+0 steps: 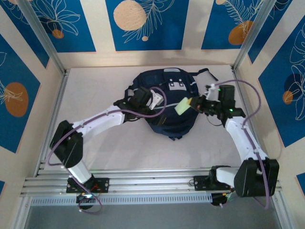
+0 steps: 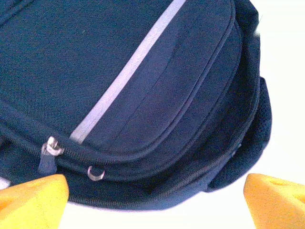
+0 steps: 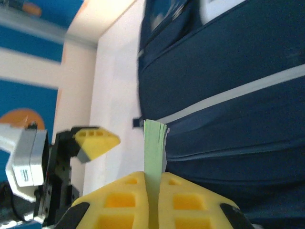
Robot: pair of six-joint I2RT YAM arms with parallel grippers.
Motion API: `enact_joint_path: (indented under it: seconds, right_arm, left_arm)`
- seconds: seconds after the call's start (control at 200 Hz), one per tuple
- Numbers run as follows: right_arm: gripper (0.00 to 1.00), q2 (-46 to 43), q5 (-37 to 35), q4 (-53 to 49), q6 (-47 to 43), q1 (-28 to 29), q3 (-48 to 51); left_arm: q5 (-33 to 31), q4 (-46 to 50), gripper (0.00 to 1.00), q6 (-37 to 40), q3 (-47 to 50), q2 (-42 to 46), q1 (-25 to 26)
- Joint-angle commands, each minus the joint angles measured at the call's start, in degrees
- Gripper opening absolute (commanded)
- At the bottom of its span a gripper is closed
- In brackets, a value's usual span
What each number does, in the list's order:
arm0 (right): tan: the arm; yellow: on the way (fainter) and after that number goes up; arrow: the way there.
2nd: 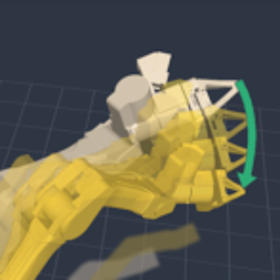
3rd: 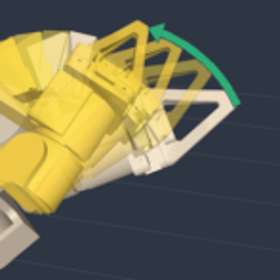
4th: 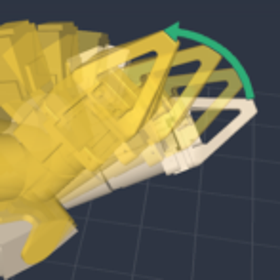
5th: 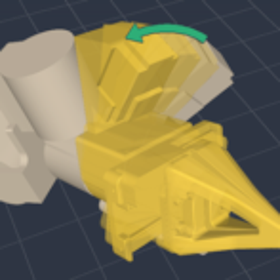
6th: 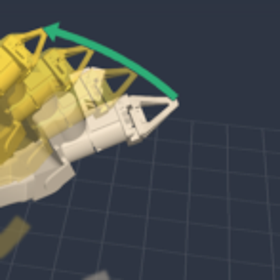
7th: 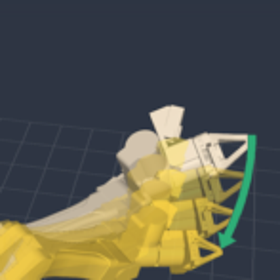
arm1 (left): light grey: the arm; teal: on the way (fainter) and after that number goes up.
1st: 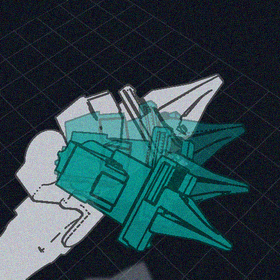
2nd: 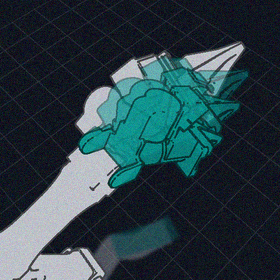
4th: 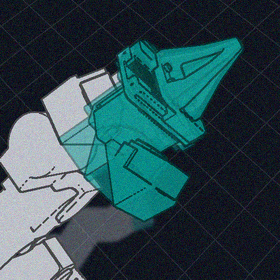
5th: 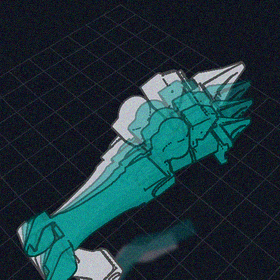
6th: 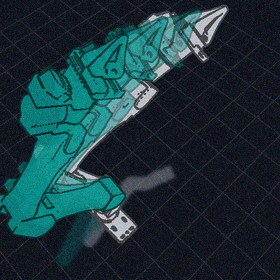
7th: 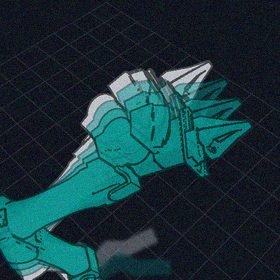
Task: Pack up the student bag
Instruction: Open the student bag at the top-center of the table.
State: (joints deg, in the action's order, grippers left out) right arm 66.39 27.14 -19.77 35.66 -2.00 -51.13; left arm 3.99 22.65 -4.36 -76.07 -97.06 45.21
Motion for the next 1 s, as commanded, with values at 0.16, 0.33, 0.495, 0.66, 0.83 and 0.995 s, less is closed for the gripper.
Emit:
enact_joint_path:
  seconds: [0.16, 0.33, 0.495, 0.66, 0.83, 0.995]
  right_arm:
    - [0.07, -6.72, 3.47, -6.42, -1.35, -14.14, 3.75]
    - [0.07, -7.93, 6.12, -6.97, -1.91, -17.66, 4.07]
    - [0.08, -8.47, 6.49, -7.07, -2.25, -17.86, 4.47]
    - [0.08, -8.43, 7.4, -5.51, -0.95, -17.86, 6.13]
    - [0.08, -8.34, 8.71, -3.03, 0.96, -16.92, 8.5]
    - [0.08, -7.62, 8.97, -1.17, 2.58, -15.12, 9.6]
  left_arm:
    - [-8.75, 4.46, 0.86, 12.84, -14.01, -12.16, 5.48]
    - [-10.83, 4.51, 0.79, 17.96, -18.66, -18.19, 5.62]
    - [-12.62, 6.5, 0.7, 20.26, -22.74, -23.25, 5.59]
    - [-13.79, 7.02, 0.31, 20.21, -24.91, -24.76, 5.52]
    - [-10.17, 10.29, 0.0, 16.75, -28.43, -23.19, 5.3]
    - [1.52, 14.4, 0.0, 7.48, -32.89, -20.54, 4.45]
